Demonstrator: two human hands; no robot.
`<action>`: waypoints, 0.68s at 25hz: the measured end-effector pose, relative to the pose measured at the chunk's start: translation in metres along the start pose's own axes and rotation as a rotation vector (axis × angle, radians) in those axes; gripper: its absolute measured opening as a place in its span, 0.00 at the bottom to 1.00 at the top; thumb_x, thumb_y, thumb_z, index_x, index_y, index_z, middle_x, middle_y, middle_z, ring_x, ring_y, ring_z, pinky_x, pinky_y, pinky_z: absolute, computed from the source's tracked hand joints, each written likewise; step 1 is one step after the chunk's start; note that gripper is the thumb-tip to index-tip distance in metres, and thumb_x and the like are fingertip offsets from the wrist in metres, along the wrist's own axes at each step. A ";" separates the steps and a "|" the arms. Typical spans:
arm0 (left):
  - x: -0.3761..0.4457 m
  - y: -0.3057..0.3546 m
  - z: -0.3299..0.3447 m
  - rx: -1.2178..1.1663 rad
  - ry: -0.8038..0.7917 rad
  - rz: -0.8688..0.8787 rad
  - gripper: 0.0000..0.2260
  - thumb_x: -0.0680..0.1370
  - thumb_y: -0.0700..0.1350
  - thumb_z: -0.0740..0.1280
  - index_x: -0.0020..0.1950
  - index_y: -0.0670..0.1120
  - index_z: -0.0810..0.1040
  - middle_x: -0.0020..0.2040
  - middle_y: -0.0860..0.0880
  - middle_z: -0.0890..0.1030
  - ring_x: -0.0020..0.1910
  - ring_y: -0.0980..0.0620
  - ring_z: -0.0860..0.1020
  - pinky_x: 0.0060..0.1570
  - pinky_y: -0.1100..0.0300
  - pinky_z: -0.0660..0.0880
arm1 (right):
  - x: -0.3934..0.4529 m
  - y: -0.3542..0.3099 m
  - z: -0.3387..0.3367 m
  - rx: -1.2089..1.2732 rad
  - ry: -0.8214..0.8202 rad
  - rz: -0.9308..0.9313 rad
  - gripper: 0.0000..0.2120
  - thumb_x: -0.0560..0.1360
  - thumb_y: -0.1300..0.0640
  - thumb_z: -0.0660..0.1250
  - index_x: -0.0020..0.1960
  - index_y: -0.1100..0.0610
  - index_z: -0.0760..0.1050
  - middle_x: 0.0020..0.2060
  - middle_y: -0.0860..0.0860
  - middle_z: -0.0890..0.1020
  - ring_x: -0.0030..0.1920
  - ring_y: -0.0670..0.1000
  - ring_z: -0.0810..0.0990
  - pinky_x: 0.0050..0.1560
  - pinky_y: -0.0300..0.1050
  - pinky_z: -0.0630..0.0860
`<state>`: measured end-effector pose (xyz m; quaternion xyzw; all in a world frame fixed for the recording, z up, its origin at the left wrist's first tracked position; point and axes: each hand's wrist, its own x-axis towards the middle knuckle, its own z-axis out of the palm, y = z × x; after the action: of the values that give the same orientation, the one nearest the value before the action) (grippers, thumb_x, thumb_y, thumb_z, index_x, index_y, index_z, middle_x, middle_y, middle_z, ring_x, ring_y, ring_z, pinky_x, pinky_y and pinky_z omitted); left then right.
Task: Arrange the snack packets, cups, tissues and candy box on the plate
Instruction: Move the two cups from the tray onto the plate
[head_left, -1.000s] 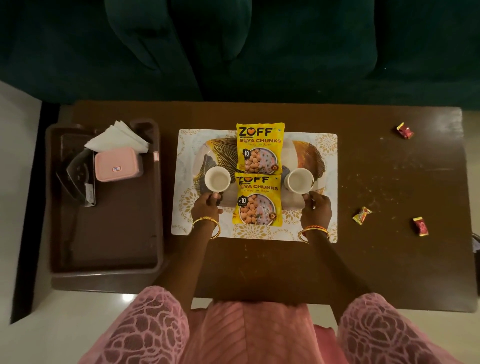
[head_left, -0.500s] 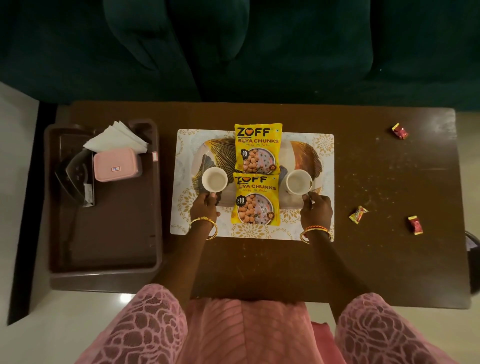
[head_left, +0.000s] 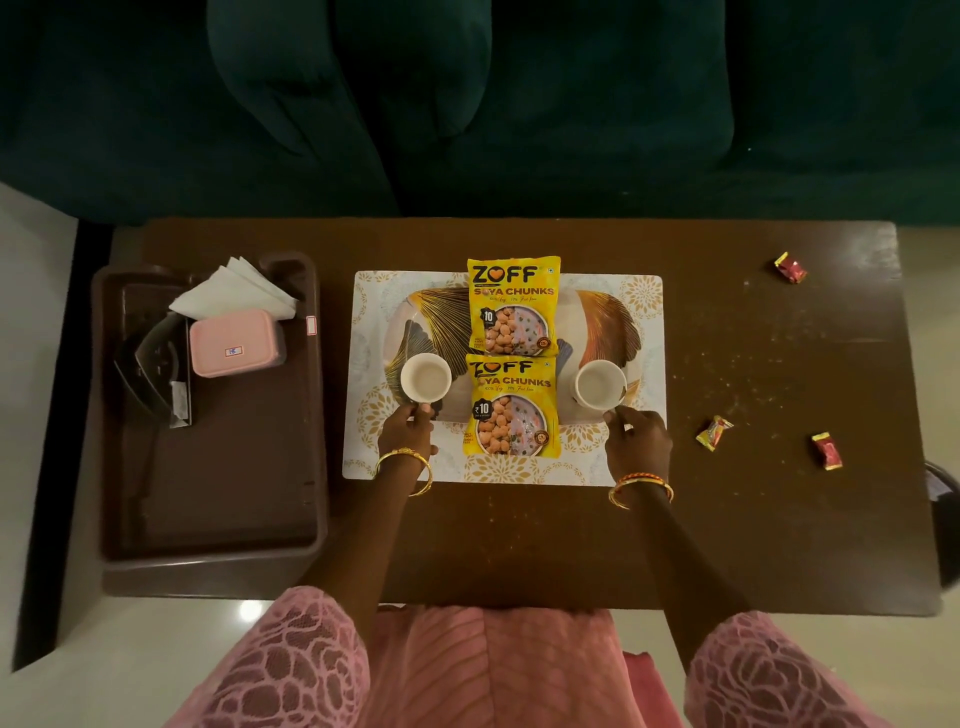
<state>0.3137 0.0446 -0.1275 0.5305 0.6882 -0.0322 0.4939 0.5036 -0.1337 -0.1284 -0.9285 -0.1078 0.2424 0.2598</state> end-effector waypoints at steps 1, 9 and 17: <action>0.001 -0.002 0.001 -0.003 0.005 0.000 0.15 0.80 0.49 0.58 0.58 0.40 0.76 0.52 0.38 0.81 0.27 0.50 0.74 0.18 0.68 0.69 | 0.001 -0.001 0.000 -0.008 -0.003 0.000 0.11 0.76 0.60 0.65 0.56 0.63 0.79 0.52 0.64 0.78 0.50 0.63 0.79 0.51 0.51 0.75; -0.007 -0.005 0.005 -0.053 0.110 0.022 0.15 0.76 0.52 0.64 0.56 0.44 0.73 0.49 0.38 0.82 0.46 0.35 0.81 0.48 0.42 0.79 | -0.001 -0.008 -0.003 0.030 -0.005 0.045 0.12 0.76 0.59 0.64 0.56 0.63 0.78 0.54 0.64 0.78 0.49 0.64 0.80 0.50 0.50 0.74; -0.026 0.007 0.003 -0.005 0.140 0.105 0.14 0.76 0.41 0.65 0.59 0.39 0.69 0.52 0.38 0.81 0.52 0.39 0.79 0.50 0.51 0.73 | -0.020 -0.019 0.006 0.088 0.129 0.077 0.14 0.73 0.61 0.67 0.57 0.61 0.73 0.56 0.63 0.74 0.56 0.64 0.75 0.52 0.56 0.76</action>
<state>0.3198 0.0278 -0.1076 0.5656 0.6922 0.0328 0.4471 0.4821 -0.1215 -0.1148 -0.9333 -0.0441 0.1965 0.2972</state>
